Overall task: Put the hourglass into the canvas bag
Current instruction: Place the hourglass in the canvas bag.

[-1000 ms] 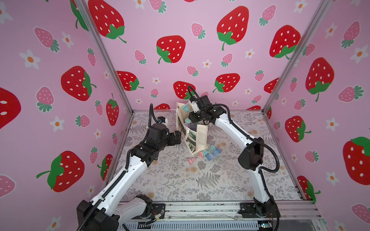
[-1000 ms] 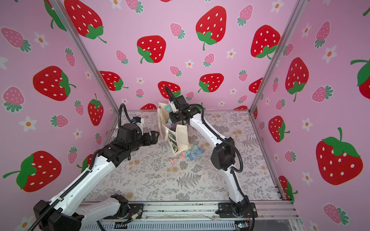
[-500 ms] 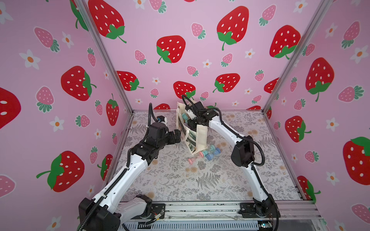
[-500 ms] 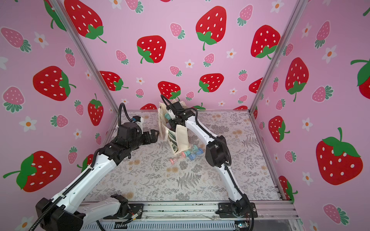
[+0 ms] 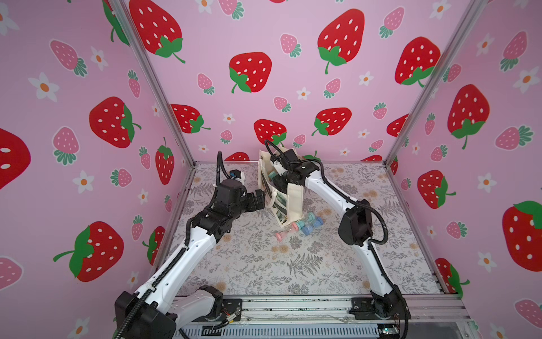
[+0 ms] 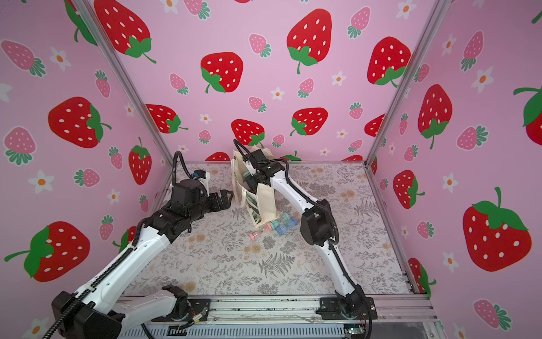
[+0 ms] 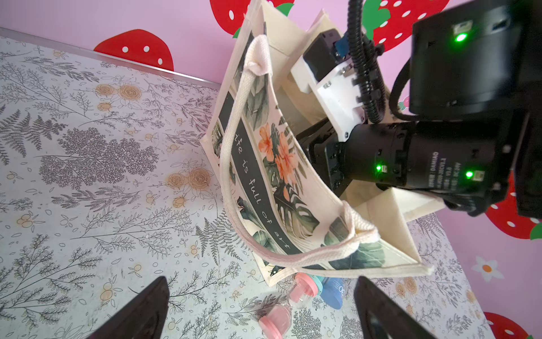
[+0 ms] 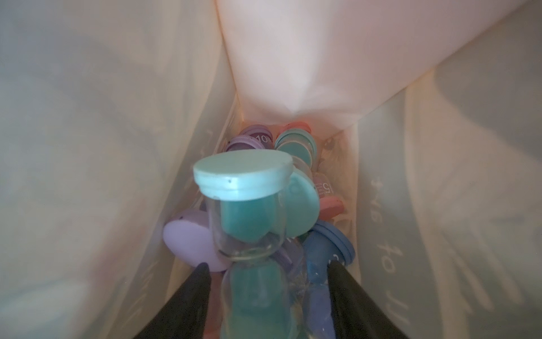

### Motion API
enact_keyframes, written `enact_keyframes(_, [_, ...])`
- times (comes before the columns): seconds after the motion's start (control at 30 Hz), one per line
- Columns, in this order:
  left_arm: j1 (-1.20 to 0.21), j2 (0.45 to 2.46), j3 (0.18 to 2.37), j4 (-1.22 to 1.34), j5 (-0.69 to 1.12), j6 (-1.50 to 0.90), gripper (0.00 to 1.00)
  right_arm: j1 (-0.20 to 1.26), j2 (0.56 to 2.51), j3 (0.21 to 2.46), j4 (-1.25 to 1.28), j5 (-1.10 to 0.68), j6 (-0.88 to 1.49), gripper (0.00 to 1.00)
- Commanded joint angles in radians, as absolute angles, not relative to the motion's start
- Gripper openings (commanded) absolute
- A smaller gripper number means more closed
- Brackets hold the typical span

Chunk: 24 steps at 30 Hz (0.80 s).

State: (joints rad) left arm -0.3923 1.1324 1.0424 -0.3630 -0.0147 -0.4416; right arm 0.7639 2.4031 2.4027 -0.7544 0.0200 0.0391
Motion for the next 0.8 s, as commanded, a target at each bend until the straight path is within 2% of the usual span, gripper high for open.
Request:
enact_keyframes(0.0, [-0.388,1.112,1.061,-0.350,-0.003,-0.438,0.99,0.770,2.309,2.426,-0.738,0.026,0.012,0.70])
enact_keyframes(0.27, [-0.387,1.063,1.037,-0.334,0.025,-0.429,0.99,0.770,2.168,2.366,-0.698,-0.005,0.029,0.82])
enact_keyframes(0.67, [-0.389,0.986,0.968,-0.344,0.063,-0.427,0.99,0.768,1.807,2.015,-0.539,-0.082,0.074,0.99])
enact_keyframes(0.77, [-0.394,0.974,0.937,-0.331,0.093,-0.430,0.99,0.769,1.715,1.914,-0.520,-0.085,0.080,0.99])
